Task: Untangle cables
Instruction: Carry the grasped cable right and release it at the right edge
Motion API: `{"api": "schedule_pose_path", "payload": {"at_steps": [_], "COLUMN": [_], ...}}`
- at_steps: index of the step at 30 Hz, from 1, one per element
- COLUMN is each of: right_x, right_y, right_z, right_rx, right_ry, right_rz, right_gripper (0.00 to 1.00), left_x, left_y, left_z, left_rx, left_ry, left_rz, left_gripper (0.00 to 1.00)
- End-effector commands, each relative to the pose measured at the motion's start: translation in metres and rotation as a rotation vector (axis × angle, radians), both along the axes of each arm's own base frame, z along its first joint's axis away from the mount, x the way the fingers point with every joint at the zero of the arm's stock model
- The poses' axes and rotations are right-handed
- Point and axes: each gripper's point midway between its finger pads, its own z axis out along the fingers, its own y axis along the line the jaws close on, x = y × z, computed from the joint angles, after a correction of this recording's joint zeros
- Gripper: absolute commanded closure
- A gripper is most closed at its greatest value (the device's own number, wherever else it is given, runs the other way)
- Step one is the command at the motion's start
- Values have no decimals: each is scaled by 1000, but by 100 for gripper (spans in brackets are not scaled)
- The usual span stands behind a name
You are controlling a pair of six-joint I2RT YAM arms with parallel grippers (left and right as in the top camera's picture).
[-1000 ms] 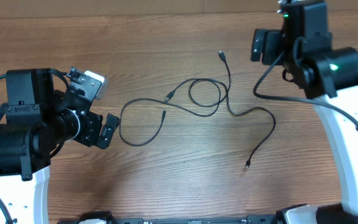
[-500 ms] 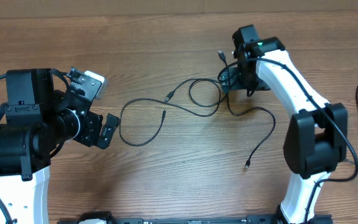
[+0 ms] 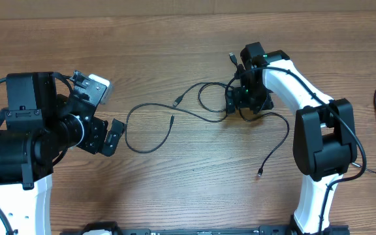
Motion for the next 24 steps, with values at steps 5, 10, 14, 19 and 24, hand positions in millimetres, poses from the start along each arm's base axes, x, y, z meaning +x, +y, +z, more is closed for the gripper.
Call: {"api": "schedule_pose_path", "payload": {"at_steps": [5, 10, 14, 19, 24], "right_x": [-3, -18, -22, -4, 43], "right_y": [-8, -8, -14, -43, -94], "right_z": [-14, -39, -48, -34, 37], "right_rx": [-97, -111, -142, -302, -452], "right_ry": [-22, -11, -9, -71, -187], "right_rz": [34, 50, 21, -76, -299], "right_gripper": [24, 39, 96, 96, 96], "left_x": [1, 1, 1, 1, 1], "left_y": [0, 0, 0, 0, 0], "left_z": [6, 6, 6, 6, 6], "left_rx": [8, 8, 8, 8, 8], "left_ry": [-22, -22, -22, -22, -22], "left_rz": [-14, -14, -15, -15, -15], "left_gripper": [0, 0, 0, 0, 0]}}
